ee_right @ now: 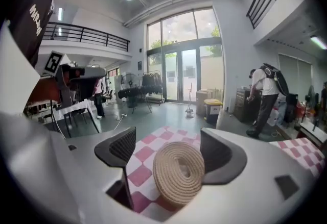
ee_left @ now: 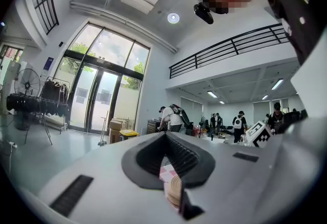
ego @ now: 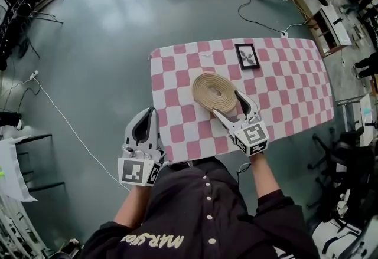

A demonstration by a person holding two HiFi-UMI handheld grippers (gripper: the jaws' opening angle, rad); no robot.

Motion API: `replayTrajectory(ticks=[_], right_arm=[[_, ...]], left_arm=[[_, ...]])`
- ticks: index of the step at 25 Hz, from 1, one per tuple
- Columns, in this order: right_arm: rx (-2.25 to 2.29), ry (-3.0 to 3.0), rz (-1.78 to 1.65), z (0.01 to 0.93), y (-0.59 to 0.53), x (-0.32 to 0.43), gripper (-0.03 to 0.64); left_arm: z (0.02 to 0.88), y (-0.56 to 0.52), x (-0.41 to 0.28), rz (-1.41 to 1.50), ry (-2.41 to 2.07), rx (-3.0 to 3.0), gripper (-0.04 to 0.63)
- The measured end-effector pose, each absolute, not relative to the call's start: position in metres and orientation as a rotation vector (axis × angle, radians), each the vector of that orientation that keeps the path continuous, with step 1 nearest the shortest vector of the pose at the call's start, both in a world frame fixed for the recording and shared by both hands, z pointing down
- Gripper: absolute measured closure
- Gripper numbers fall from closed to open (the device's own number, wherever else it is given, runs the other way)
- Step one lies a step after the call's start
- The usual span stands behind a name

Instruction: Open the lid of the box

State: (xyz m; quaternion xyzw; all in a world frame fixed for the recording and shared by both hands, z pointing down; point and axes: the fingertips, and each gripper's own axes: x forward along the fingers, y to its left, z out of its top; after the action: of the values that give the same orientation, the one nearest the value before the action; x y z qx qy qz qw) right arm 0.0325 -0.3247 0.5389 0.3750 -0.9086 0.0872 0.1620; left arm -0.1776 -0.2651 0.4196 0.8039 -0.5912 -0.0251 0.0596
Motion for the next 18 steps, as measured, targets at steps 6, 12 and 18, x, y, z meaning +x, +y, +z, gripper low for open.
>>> replayTrajectory(ticks=[6,12,18], right_arm=[[0.817,-2.468,0.283,0.612,-0.329,0.010,0.232],[0.630,-2.295,0.274,0.674,-0.329,0.001,0.212],[0.496,-2.165,0.295,0.715,-0.327,-0.006,0.212]], left_arm=[[0.425,-0.267,-0.173,-0.057,-1.804,2.412,0.586],[0.429,-0.266,-0.173,-0.041,-1.818,2.384,0.586],[0.433,-0.265,-0.174,-0.029,-1.838,2.360,0.586]])
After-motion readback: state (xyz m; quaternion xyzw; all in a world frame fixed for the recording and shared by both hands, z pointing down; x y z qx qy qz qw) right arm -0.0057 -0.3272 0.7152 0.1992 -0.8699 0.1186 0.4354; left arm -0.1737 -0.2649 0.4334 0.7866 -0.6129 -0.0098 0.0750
